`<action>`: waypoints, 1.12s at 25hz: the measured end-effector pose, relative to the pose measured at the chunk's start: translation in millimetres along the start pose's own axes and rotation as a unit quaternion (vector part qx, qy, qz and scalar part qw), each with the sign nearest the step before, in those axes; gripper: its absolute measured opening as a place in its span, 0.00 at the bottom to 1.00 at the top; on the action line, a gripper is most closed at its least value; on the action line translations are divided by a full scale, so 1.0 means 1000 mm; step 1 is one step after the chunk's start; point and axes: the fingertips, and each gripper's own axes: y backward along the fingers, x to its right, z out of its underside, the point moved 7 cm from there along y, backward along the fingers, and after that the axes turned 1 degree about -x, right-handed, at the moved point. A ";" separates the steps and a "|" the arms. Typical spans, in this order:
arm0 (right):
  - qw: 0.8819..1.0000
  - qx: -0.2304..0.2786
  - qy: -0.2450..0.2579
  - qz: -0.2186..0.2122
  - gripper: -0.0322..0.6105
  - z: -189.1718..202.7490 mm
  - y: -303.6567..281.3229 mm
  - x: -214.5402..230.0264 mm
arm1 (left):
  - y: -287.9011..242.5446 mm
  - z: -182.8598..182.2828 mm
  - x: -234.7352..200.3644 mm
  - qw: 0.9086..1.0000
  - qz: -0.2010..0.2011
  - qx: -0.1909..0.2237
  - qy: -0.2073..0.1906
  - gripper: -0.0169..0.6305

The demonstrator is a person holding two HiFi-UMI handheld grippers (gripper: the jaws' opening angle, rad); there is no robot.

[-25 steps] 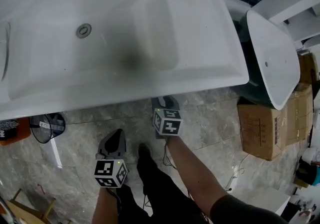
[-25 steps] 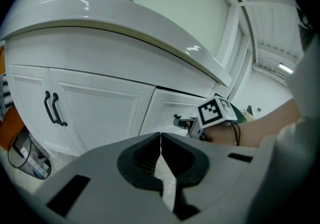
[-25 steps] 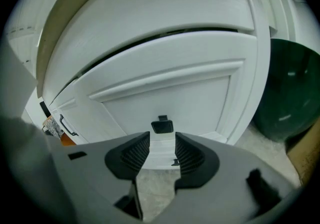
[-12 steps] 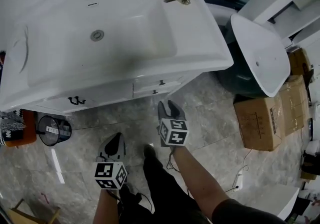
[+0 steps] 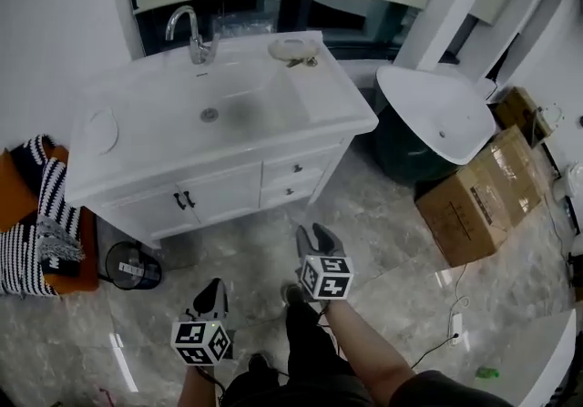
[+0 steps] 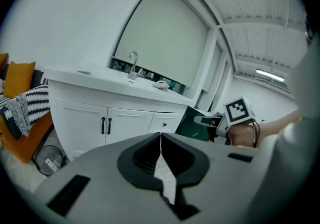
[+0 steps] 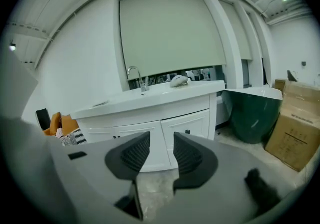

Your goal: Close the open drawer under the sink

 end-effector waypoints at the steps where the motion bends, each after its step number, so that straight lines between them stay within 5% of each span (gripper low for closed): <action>1: 1.000 0.005 -0.003 0.002 0.28 0.001 0.019 -0.009 | 0.015 -0.003 0.003 1.000 0.009 0.005 -0.006 0.05; 10: 0.999 0.026 -0.024 0.022 0.28 0.023 0.160 -0.056 | 0.095 -0.007 0.039 0.996 0.081 0.021 -0.037 0.05; 25: 0.999 0.026 -0.027 0.008 0.28 0.058 0.252 -0.051 | 0.135 0.025 0.108 0.991 0.119 0.006 -0.061 0.05; 28: 0.999 0.035 -0.031 -0.008 0.22 0.063 0.278 -0.051 | 0.151 0.035 0.130 0.990 0.120 0.011 -0.069 0.05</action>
